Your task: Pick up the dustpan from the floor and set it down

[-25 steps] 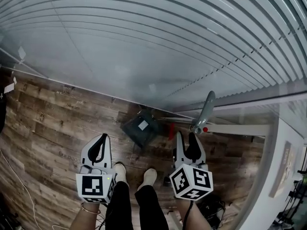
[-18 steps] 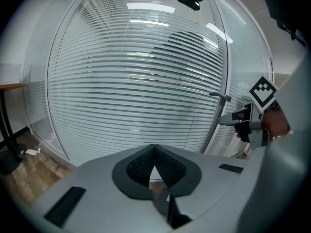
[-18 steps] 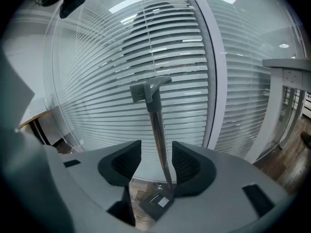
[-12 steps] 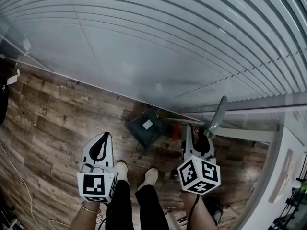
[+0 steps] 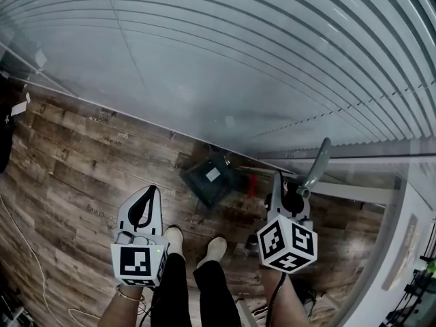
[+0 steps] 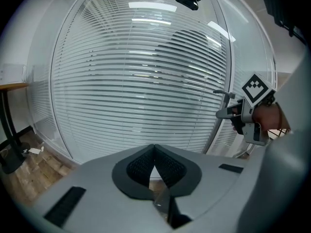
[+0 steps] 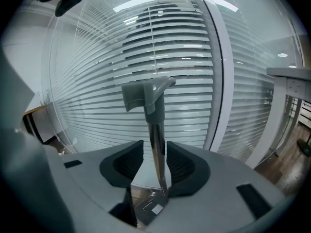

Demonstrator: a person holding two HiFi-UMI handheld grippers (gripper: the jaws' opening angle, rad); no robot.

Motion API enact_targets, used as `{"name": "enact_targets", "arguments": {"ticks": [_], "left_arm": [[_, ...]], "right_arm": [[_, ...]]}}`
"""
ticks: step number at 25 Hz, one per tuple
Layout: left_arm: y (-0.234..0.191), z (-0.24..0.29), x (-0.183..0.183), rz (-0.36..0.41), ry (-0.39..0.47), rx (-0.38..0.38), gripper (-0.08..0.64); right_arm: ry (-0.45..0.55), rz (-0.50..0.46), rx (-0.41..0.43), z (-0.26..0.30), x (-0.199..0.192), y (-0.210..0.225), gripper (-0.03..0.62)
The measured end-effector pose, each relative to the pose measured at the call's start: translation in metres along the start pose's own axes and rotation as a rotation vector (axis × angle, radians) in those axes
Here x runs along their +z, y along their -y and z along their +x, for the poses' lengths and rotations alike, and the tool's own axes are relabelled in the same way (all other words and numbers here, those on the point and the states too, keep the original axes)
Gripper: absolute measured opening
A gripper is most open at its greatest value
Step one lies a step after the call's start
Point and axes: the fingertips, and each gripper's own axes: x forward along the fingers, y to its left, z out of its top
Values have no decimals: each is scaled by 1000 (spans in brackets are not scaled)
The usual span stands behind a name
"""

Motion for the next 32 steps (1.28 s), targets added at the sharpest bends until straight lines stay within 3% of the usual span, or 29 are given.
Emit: {"name": "enact_targets", "arguments": {"ticks": [6, 21, 32], "left_arm": [[-5, -3, -1, 6, 5, 17, 18], [11, -12, 5, -3, 10, -16, 18], [32, -36, 43, 74, 67, -56, 18]], "right_arm": [[22, -7, -30, 0, 4, 3, 109], [20, -53, -52, -23, -1, -1, 100], [56, -104, 11, -73, 22, -21, 100]]}}
